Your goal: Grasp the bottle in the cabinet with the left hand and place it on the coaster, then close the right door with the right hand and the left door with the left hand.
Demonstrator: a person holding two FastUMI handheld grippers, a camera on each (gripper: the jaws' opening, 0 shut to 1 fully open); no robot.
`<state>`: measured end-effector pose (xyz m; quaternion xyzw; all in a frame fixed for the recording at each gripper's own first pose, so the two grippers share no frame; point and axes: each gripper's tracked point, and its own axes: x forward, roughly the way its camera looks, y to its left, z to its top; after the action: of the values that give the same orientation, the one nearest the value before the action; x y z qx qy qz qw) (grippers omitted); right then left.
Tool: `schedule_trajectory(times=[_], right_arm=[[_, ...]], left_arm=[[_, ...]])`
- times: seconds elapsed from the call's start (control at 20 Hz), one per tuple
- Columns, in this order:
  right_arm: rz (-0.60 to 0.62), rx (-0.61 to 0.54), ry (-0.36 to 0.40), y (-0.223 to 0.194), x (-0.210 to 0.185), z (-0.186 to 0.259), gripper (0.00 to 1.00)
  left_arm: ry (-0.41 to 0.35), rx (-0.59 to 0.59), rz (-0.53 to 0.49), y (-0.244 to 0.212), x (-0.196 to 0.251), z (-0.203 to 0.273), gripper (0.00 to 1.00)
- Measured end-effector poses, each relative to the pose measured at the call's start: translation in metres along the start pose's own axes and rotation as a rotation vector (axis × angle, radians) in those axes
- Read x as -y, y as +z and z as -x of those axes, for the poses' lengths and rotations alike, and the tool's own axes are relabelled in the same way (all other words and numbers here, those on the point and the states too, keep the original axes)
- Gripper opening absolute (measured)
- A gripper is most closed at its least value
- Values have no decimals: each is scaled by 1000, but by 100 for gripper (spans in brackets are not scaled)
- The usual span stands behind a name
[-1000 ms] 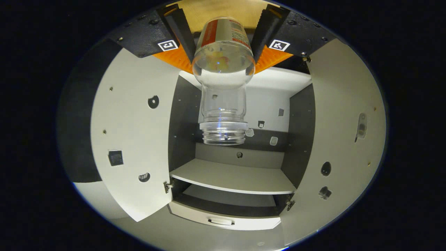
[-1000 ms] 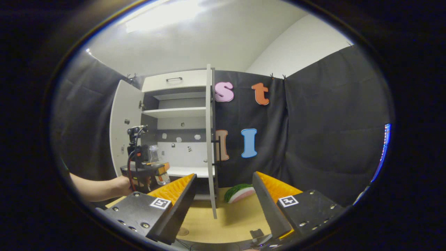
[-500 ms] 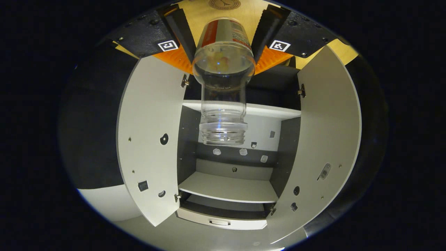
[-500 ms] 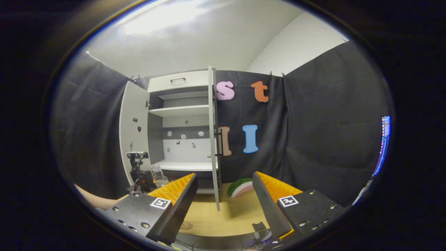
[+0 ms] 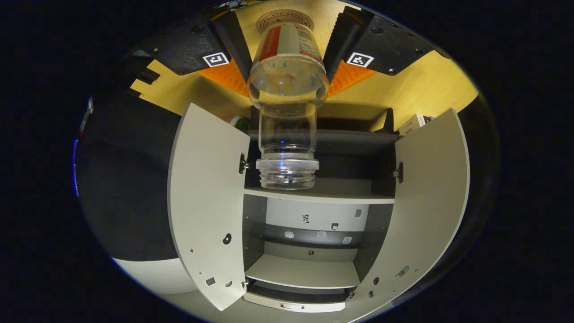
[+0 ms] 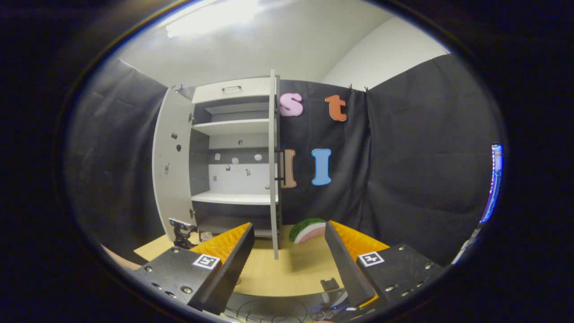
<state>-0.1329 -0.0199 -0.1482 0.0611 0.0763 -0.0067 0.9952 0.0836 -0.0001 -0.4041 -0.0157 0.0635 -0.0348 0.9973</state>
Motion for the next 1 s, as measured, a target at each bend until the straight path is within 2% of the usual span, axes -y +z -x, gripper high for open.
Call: schedule_trajectory(times=[0.15,0.25,0.35,0.45,0.55,0.6,0.8,0.85,0.9,1.0], right_arm=[[-2,-44,6,-24,-9,-6,94],[0,-69,22,-35,-18,-11,97],[9,-79,47,-41,-29,-15,94],[18,-103,65,-51,-40,-19,96],[32,-124,72,-57,-47,-23,94],[36,-124,77,-57,-51,-24,96],[29,-153,71,-70,-53,-29,94],[28,-159,64,-72,-51,-28,96],[26,-163,60,-73,-49,-28,94],[23,-163,56,-73,-48,-28,96]], left_arm=[[-19,1,-7,-20,5,1,80],[-36,-8,-17,-32,12,4,80],[-55,-2,-36,-37,22,6,80],[-73,-19,-45,-50,29,7,80],[-86,-7,-57,-51,35,9,81],[-91,-6,-63,-53,37,7,80],[-70,-32,-35,-61,23,2,78],[-70,-21,-31,-57,24,-2,81],[-69,-32,-45,-59,22,-3,80],[-72,-32,-66,-60,20,-1,81]])
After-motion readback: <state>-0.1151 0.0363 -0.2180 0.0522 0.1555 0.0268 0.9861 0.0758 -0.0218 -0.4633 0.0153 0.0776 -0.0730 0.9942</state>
